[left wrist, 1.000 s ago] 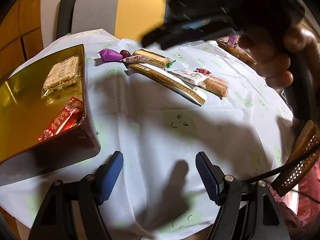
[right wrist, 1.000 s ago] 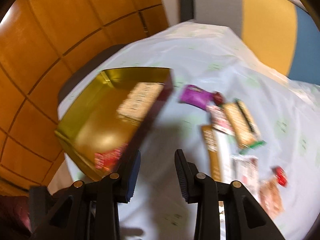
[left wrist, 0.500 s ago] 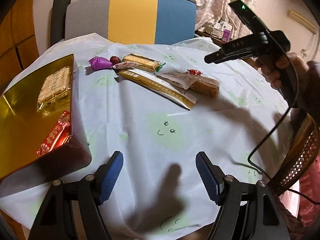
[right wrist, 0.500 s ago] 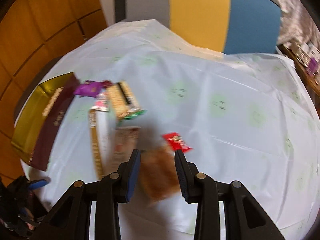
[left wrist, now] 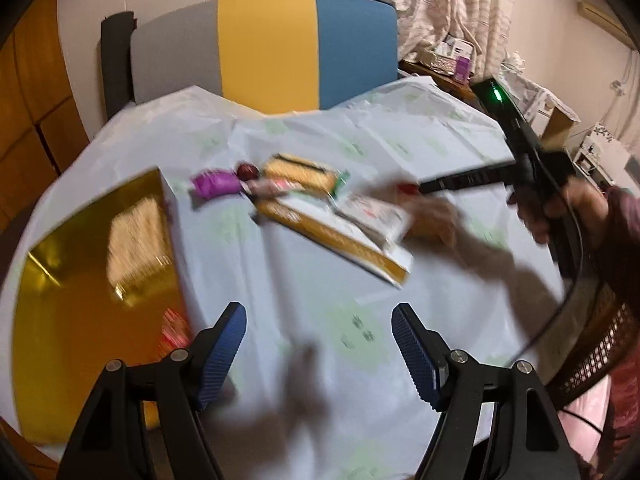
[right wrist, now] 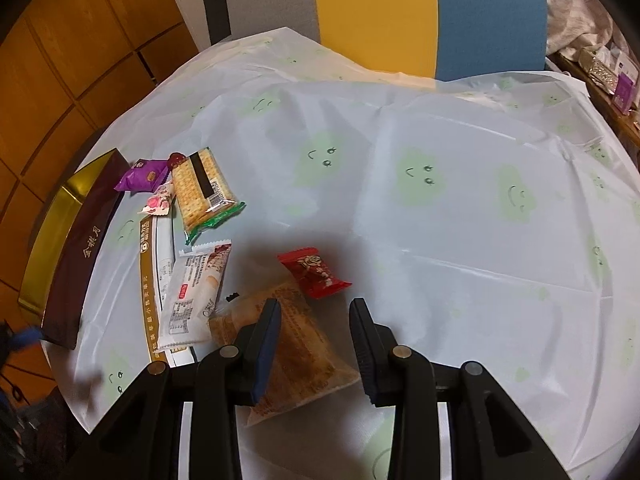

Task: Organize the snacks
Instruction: 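Move the right tool to the small red candy while the left tool approaches the purple snack, then drop the purple snack in the tray with the left tool while the right tool grasps the red candy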

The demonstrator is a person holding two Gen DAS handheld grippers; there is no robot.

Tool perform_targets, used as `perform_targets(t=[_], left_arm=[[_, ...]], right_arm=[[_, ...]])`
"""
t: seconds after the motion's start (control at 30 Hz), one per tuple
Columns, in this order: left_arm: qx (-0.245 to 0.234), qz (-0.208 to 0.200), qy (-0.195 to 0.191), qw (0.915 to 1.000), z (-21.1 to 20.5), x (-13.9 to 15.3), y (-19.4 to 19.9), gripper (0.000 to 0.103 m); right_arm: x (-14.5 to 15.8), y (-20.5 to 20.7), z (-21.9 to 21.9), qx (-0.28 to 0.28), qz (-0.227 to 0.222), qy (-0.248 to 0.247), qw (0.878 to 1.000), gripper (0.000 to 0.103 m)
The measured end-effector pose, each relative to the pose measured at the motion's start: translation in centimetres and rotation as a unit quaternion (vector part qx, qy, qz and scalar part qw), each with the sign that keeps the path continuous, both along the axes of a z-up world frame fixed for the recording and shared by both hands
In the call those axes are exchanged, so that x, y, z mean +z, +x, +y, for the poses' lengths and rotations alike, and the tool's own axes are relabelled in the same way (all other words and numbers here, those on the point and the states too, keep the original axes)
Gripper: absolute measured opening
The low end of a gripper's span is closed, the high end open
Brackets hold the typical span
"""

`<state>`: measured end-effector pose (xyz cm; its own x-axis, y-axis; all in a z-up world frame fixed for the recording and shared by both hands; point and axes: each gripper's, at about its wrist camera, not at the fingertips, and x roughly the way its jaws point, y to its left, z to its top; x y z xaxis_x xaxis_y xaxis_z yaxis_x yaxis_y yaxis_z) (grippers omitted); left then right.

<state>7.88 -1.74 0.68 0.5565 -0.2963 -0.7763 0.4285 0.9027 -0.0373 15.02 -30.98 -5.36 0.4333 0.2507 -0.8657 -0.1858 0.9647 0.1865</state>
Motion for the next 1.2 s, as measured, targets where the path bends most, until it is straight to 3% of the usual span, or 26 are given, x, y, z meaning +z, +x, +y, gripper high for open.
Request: perform_targets(t=[0.3, 0.4, 0.5, 0.77, 0.87, 1.1, 1.2], left_arm=[[-0.002, -0.024, 0.070, 0.9973, 1.3, 2.5, 8.2, 0.076], [-0.012, -0.012, 0.089, 0.9959, 1.7, 2.2, 10.9, 0.076], [-0.034, -0.003, 0.119, 0.9924, 1.4, 1.4, 13.3, 0.080], [-0.097, 0.016, 0.220, 0.9705, -0.5, -1.9, 18.6, 0.080], [-0.115, 0.026, 0.241, 0.9634, -1.2, -2.9, 20.1, 0.080], [-0.148, 0.044, 0.280, 0.9474, -2.5, -5.3, 22.2, 0.079], [-0.150, 0.054, 0.280, 0.9464, -2.5, -6.2, 23.1, 0.071]], right_arm=[[-0.7, 1.7, 0.9, 0.007, -0.011, 0.010, 1.000, 0.035], [-1.4, 2.2, 1.0, 0.007, -0.004, -0.001, 1.000, 0.024], [-1.6, 2.3, 0.9, 0.003, -0.004, -0.009, 1.000, 0.019], [-1.9, 2.4, 1.0, 0.001, 0.013, -0.002, 1.000, 0.020], [-2.1, 2.8, 0.7, -0.004, 0.019, -0.001, 1.000, 0.026], [-2.0, 2.8, 0.8, -0.002, 0.020, 0.001, 1.000, 0.026], [-2.1, 2.8, 0.7, -0.003, 0.020, 0.002, 1.000, 0.026]])
